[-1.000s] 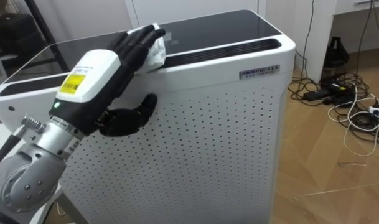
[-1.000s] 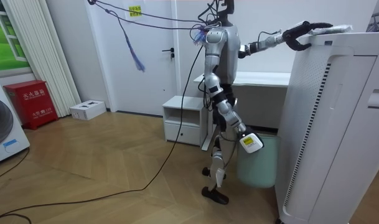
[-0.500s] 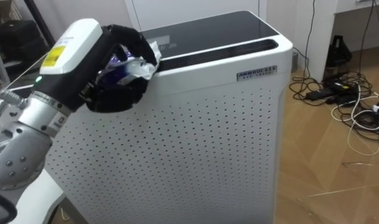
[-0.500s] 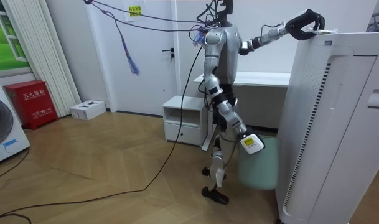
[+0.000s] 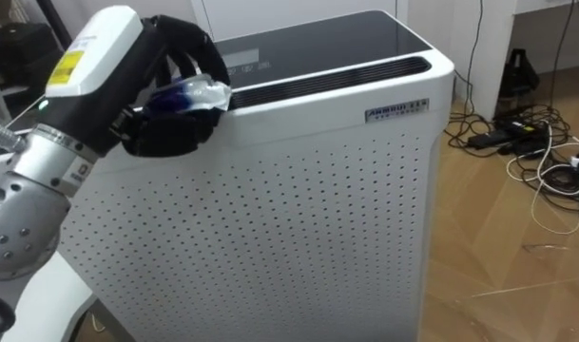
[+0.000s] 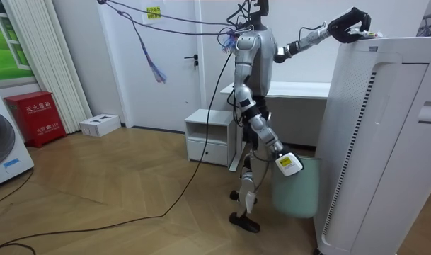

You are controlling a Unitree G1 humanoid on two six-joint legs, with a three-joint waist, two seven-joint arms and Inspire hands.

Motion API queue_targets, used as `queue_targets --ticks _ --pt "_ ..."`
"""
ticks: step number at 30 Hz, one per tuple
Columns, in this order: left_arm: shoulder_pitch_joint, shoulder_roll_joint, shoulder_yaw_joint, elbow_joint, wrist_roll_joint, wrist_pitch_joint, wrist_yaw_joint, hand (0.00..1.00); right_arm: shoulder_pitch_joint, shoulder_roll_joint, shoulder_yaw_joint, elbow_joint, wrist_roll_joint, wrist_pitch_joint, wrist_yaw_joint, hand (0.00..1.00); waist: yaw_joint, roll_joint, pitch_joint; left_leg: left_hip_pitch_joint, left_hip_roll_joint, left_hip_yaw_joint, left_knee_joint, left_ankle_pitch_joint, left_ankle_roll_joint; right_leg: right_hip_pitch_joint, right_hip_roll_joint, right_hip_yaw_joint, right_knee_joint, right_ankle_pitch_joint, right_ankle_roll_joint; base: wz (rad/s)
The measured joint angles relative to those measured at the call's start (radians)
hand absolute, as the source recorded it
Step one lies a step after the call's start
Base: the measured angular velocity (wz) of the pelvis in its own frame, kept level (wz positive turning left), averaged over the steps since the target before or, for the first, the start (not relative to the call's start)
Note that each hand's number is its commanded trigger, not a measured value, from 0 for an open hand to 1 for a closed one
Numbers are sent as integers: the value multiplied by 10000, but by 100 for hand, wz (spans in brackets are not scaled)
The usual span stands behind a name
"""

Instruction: Pick garbage

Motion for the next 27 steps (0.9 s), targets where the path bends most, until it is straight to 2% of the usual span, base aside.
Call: queue_targets --ticks 3,6,10,12,14,17,19,22,24,25,27 --pt "21 -3 85 -165 -880 266 -1 100 1 0 92 -607 110 160 -29 100 -51 -102 67 -65 2 -41 16 2 -3 -59 -24 -7 35 -14 -17 -1" --pt "23 -4 -7 -451 -1867 381 -9 100 2 -117 266 -1209 372 186 -52 100 -98 -199 84 -221 -13 -137 54 3 -1 -138 -27 -59 2 -12 -14 10" --pt "191 -18 -64 -772 -3019 371 -22 100 -82 -260 625 -1387 734 186 -117 100 -18 -238 31 -223 -4 -148 44 3 -1 -82 -29 -137 -106 -10 -11 5" --pt "248 -145 -86 -975 -3563 376 -82 100 -218 -284 776 -1389 736 188 -150 100 -34 -194 -11 -218 -1 -183 46 3 -2 -47 -79 -275 -124 -9 -9 14" --pt "310 -218 -135 -1121 -3890 300 -185 100 -260 -288 873 -1388 736 188 -129 100 -38 -200 -12 -209 0 -198 42 3 -2 20 -86 -313 -176 -8 -9 12" --pt "343 -358 -255 -1215 -4190 225 -254 100 -264 -288 893 -1389 736 189 -113 100 -44 -208 -92 -214 1 -162 32 3 -2 43 -118 -461 -176 -7 -7 11" --pt "380 -394 -397 -1459 -4758 227 -300 100 -281 -295 957 -1389 914 205 -132 100 -34 -235 -104 -218 3 -116 1 3 -1 43 -125 -483 -175 -7 -6 10" --pt "469 -399 -961 -2002 -5919 19 -434 100 -330 -332 1397 -1389 1087 212 -210 100 -22 -342 -112 -224 6 -112 -15 3 -1 43 -134 -532 -175 -7 -6 4" --pt "510 -383 -1452 -2306 -6571 -31 -866 100 -396 -372 1666 -1389 1125 211 -182 100 -15 -370 -104 -250 5 -103 -14 3 -1 53 -144 -537 -175 -3 1 0" --pt "719 -353 -2014 -2402 -6855 20 -1368 100 -444 -371 1754 -1390 1122 212 -125 100 -21 -354 -104 -262 1 -70 -11 3 -1 42 -151 -532 -176 0 5 -5" --pt "1174 -266 -3039 -2470 -6839 384 -2424 100 -500 -369 2019 -1416 1126 211 -108 100 -29 -349 -104 -384 6 52 60 3 -1 -39 -148 -526 -189 0 5 -6"
